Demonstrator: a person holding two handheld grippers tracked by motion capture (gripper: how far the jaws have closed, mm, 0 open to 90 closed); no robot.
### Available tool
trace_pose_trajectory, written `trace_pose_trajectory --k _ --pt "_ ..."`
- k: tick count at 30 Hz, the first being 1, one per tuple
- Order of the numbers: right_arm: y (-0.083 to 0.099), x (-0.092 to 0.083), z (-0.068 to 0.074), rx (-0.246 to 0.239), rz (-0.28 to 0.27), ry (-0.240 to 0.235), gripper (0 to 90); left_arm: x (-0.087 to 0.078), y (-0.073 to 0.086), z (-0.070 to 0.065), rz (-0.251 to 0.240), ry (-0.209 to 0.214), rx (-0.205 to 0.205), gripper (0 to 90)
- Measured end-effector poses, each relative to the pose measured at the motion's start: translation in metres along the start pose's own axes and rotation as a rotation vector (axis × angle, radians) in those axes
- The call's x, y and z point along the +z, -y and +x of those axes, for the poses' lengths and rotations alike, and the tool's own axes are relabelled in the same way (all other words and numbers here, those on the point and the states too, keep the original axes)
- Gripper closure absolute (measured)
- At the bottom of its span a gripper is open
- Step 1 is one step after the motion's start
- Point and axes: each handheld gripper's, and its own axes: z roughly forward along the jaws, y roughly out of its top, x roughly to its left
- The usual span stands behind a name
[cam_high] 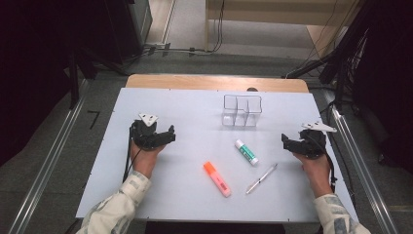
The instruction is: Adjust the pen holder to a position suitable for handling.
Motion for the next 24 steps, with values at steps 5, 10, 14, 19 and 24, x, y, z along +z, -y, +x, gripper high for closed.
trace_pose_trajectory --k 5,10,14,19,24 --pt "-0.013 0.015 0.008 -0.019 0.005 -0.002 16.4 0.015 -0.013 -0.013 -0.017 0.009 0.022 15.2" --pt "-0.015 0.029 0.015 -0.026 0.013 -0.014 24.5 0.028 -0.022 -0.03 -0.024 0.03 0.052 25.1" --pt "-0.02 0.038 0.019 -0.048 -0.037 -0.031 38.4 0.045 -0.031 -0.047 -0.039 0.089 0.072 44.9" --pt "-0.032 0.051 0.018 -0.03 -0.053 -0.025 50.4 0.063 -0.042 -0.064 -0.019 0.123 0.077 68.9" --pt "-0.046 0.057 0.022 -0.036 -0.027 -0.06 70.4 0.074 -0.049 -0.08 0.007 0.161 0.089 85.7"
